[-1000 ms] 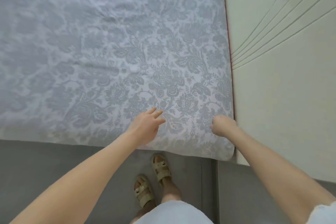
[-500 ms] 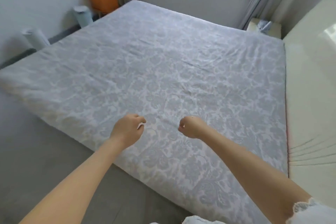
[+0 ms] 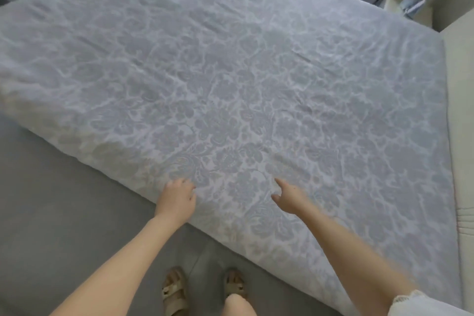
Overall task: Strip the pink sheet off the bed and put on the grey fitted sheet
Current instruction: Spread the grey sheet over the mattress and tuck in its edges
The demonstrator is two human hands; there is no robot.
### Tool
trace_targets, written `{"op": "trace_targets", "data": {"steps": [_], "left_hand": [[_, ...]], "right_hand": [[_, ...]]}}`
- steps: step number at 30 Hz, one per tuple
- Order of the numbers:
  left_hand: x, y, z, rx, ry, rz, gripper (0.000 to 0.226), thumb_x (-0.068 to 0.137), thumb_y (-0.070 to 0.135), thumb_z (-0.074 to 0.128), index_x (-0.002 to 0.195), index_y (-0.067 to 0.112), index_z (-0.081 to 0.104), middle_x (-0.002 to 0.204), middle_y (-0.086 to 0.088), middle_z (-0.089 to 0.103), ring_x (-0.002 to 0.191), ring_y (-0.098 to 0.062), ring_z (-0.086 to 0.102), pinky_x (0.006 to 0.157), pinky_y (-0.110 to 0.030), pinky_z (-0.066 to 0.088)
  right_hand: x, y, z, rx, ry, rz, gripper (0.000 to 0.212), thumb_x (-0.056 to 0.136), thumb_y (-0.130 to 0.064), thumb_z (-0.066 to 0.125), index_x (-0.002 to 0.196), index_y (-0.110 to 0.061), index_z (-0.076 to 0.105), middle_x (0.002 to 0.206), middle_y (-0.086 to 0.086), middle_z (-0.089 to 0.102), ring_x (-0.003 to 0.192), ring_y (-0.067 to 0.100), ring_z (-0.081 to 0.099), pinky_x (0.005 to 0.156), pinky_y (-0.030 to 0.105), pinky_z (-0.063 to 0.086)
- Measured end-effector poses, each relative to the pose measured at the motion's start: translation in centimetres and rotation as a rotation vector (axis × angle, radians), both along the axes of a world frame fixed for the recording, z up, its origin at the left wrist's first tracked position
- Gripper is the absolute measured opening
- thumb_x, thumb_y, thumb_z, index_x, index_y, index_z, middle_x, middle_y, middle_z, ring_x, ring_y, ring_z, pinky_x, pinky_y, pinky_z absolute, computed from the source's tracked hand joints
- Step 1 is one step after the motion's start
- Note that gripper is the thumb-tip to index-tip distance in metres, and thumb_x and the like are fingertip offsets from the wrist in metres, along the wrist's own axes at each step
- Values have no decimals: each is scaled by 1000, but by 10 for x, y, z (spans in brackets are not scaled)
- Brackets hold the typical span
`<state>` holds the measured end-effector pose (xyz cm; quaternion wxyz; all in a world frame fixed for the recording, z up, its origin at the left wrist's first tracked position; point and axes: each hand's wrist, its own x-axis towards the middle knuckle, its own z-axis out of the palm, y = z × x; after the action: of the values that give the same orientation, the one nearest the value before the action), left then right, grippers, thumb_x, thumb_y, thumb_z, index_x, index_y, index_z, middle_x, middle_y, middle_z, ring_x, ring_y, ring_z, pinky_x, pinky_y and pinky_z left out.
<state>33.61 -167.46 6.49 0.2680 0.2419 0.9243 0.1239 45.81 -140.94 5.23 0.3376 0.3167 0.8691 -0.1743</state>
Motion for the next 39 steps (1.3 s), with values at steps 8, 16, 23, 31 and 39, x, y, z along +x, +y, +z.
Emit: {"op": "trace_targets", "data": {"steps": [8, 16, 23, 31, 39], "left_hand": [[-66, 35, -139, -231, 109, -353, 57, 99, 45, 29, 149, 39, 2, 158, -10, -12, 143, -39, -10, 115, -55, 9], [-16, 11, -149, -394, -52, -782, 67, 94, 20, 34, 147, 45, 3, 152, -9, -28, 138, -43, -24, 115, -56, 8], [-110, -3, -70, -312, -295, -530, 37, 98, 23, 35, 130, 22, 53, 133, -2, 54, 118, -22, 51, 94, -35, 46], [-258, -122, 57, 44, -167, 83, 32, 98, 26, 41, 124, 18, 58, 127, -3, 59, 114, -22, 55, 92, -32, 46], [-447, -344, 197, 275, 113, 414, 21, 93, 18, 54, 104, 10, 70, 104, -9, 70, 97, -25, 63, 81, -29, 45]], "right_hand": [[6, 48, -137, 239, -100, -402, 104, 75, -77, 50, 151, -34, -7, 159, 12, -2, 144, 40, 6, 109, 59, 21], [102, -29, -134, -9, -358, -332, 82, 89, -61, 43, 152, -22, 7, 153, 19, 25, 142, 31, 23, 108, 37, 31], [-55, -33, -53, 72, -332, -86, 35, 93, -20, 46, 61, -14, 35, 58, 0, 34, 48, 16, 30, 45, 24, 24], [-309, -160, 57, 15, 60, 72, 26, 89, -11, 50, 64, -13, 44, 66, 5, 48, 57, 19, 44, 54, 26, 35], [-522, -346, 184, -76, 266, 162, 25, 90, -22, 58, 89, 1, 70, 81, 14, 73, 70, 26, 69, 61, 31, 54]]}}
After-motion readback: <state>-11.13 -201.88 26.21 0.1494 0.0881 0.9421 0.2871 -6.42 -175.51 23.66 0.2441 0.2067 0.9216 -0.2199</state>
